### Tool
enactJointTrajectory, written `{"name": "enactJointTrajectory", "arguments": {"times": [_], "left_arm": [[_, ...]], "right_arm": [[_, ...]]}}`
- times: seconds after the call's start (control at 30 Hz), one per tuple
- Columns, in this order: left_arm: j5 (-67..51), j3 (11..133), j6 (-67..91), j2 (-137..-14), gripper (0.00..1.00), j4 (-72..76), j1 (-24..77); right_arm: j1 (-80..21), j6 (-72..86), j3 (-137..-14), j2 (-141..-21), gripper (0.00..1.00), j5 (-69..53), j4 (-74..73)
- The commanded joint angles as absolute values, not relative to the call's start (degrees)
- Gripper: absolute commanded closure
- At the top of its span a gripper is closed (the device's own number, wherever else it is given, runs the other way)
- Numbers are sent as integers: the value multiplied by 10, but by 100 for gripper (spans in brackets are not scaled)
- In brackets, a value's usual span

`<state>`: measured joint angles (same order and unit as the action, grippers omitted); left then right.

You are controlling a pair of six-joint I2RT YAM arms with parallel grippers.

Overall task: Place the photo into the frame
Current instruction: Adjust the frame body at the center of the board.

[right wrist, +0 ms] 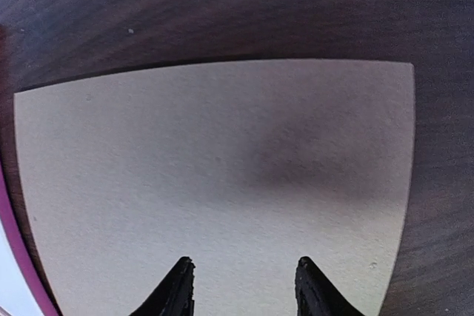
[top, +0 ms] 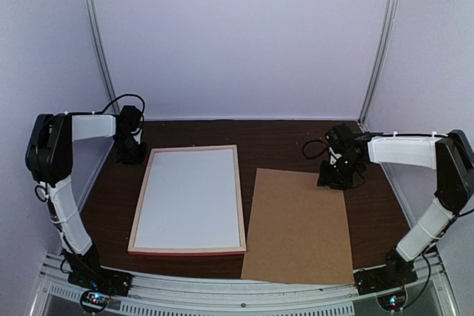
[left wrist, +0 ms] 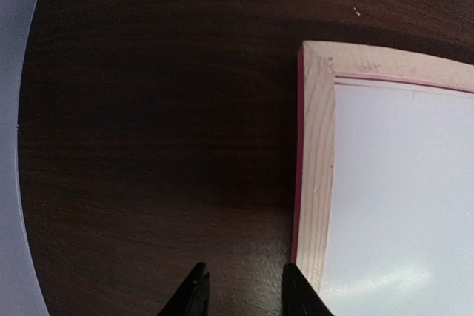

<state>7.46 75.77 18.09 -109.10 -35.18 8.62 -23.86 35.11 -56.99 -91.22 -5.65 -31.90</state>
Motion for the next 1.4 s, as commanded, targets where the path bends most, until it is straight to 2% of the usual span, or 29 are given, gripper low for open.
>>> {"name": "enactJointTrajectory", "arguments": {"times": [0.0, 0.07, 0.17, 0.3, 0.43, 0.63, 0.83, 1.37], "left_arm": [[70, 781, 174, -1087, 61, -358, 80], [42, 763, 182, -1067, 51, -341, 80], [-20, 722, 199, -1029, 43, -304, 81], [-58, 682, 219, -995, 37, -280, 94], [-18, 657, 225, -974, 37, -307, 104], [10, 609, 226, -960, 45, -318, 104], [0, 585, 226, -966, 60, -306, 104], [-9, 585, 219, -1002, 73, -295, 104]], "right_arm": [[-216, 335, -538, -870, 53, -21, -359], [-210, 334, -525, -856, 53, -16, -364], [-201, 335, -509, -841, 52, -16, -366], [-195, 336, -494, -837, 52, -24, -367], [-194, 339, -484, -835, 53, -38, -359], [-194, 340, -485, -846, 52, -53, -347], [-194, 340, -483, -861, 53, -75, -332], [-194, 353, -453, -852, 53, -88, -305]]}}
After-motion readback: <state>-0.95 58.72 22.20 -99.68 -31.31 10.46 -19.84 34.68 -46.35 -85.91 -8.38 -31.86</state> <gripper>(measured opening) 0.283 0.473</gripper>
